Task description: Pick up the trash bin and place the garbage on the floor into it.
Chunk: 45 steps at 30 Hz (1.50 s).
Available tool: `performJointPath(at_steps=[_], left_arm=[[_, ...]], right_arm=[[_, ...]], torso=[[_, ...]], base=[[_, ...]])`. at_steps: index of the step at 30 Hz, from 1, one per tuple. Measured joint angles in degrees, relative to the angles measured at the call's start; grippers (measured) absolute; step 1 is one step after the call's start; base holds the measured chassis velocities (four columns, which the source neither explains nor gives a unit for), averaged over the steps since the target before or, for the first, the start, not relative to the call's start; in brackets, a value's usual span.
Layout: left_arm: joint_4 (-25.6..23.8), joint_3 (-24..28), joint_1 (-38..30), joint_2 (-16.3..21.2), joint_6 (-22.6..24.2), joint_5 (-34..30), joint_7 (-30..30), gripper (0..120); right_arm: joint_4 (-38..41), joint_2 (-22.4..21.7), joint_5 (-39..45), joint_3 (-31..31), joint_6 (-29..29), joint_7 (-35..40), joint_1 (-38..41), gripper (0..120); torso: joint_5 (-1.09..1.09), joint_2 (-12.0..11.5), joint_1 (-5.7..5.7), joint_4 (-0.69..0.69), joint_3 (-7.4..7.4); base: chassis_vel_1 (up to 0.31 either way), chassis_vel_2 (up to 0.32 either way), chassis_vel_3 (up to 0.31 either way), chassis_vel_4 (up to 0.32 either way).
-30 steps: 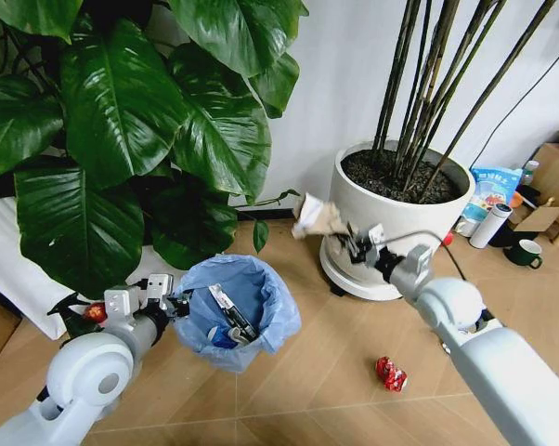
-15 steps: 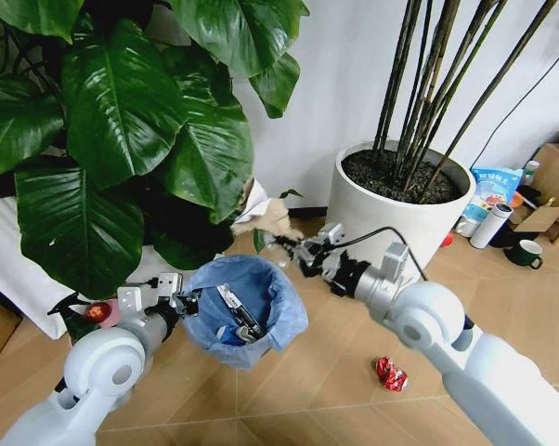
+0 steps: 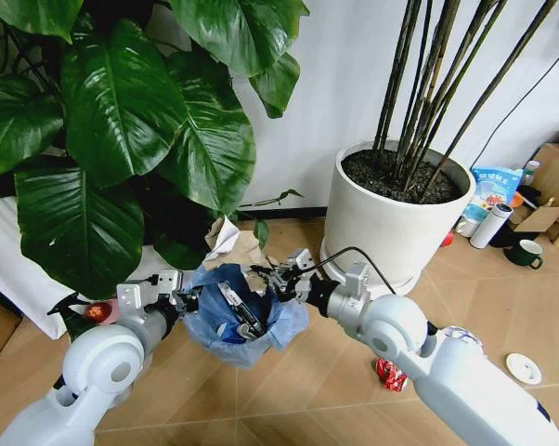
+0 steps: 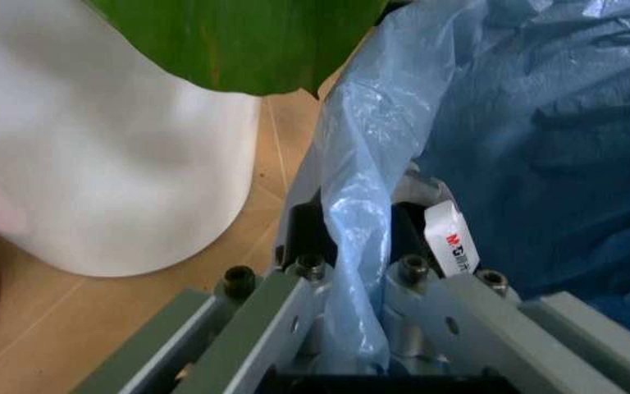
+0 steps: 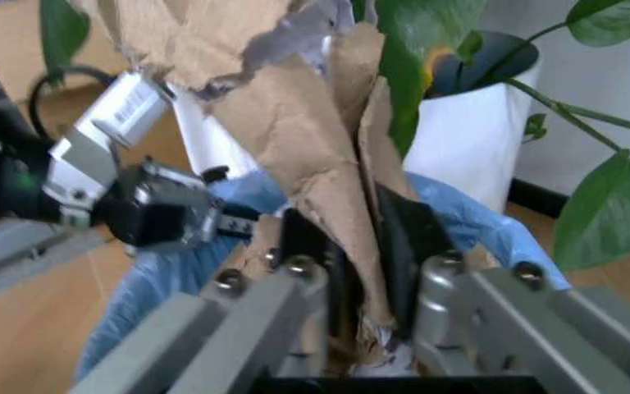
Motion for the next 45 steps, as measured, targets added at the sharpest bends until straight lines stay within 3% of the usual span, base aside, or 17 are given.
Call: performJointPath(at_steps=[14,23,35,45], left_arm=[[-0.66,-0.39,0.22,0.25,0.00,0.01,-0.19,0],[-1.25,-0.74,0.51,0.58,-0.05,0.02,-0.27,0],[-1.31,-1.27,0.94,0.39,-0.06,0.08,-0.29,0],[-2.15,-1.95,2.64,-0.12,-0.06,0.18,-0.25,0]], right_arm=[[-1.99,-0.27,-2.21,0.05,1.65,-0.81,0.84,61],[-1.26,-0.55,-2.57,1.60,2.20,-0.70,-0.15,98],[0.98,-2.35,-0.60,9.50,1.59,0.23,-1.91,100],[0.46,-3.73,-1.52,18.24,-0.30,2.89,-9.35,100]], torso=[[0.00,0.00,0.00,0.00,0.00],[0.01,0.00,0.00,0.00,0.00],[0.01,0.00,0.00,0.00,0.00],[0.02,0.00,0.00,0.00,0.00]], base=[[0.000,0.000,0.000,0.000],[0.000,0.000,0.000,0.000],[0.000,0.000,0.000,0.000],[0.000,0.000,0.000,0.000]])
